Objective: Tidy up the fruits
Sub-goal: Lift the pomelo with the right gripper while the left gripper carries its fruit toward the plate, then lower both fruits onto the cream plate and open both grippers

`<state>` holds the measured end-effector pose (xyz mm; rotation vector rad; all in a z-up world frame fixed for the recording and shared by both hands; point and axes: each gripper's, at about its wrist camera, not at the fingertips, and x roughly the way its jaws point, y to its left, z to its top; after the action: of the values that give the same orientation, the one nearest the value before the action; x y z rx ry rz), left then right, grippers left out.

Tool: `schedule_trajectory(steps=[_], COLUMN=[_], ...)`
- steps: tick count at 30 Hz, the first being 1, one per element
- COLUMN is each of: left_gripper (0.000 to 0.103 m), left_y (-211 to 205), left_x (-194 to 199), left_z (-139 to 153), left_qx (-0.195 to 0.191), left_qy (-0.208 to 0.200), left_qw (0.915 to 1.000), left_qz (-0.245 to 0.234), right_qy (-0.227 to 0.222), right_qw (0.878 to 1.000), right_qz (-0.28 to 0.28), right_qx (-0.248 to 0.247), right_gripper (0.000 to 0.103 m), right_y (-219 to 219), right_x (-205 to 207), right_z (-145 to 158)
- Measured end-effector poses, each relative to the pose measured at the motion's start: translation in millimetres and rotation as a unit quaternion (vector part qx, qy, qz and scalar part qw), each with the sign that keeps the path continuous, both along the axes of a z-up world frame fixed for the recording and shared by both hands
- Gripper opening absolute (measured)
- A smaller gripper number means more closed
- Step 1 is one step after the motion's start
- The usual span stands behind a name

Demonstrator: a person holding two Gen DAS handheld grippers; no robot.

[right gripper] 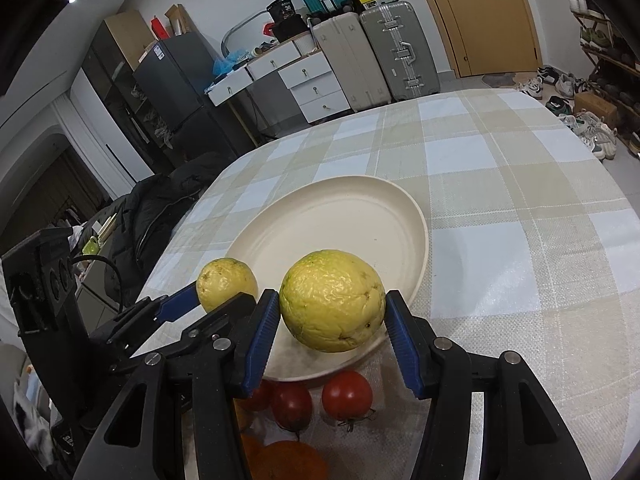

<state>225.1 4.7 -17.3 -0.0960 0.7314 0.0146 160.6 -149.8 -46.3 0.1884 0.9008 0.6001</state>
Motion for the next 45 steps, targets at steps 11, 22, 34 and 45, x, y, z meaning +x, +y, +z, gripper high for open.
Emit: schedule_trajectory(steps=[11, 22, 34, 45], left_gripper=[0.051, 0.051, 0.084, 0.102], left_y=[-3.0, -2.0, 8.8, 23.9], left_x=[9.0, 8.5, -34.5, -97.7], left_z=[-7.0, -8.9, 26.9, 45.2], left_qx=[0.011, 0.004, 0.024, 0.033], left_qy=[0.019, 0.032, -0.038, -0.066], left_qw=[0.9997, 0.9994, 0.9989, 0.9971], left_qz=[0.008, 0.011, 0.013, 0.019], right_qy=[0.005, 0.001, -0.049, -0.073], right_qw=[1.000, 1.000, 0.998, 0.997], right_qz=[0.003, 0.000, -0.009, 0.001], right_qx=[-0.010, -0.025, -0.025, -0.038], right_gripper=[0.055, 0.055, 0.097, 0.103], right_y=[8.5, 9.5, -12.2, -23.7], right_x=[11.6, 11.3, -15.5, -51.1], right_z=[-6.1, -4.3, 23.9, 30.9])
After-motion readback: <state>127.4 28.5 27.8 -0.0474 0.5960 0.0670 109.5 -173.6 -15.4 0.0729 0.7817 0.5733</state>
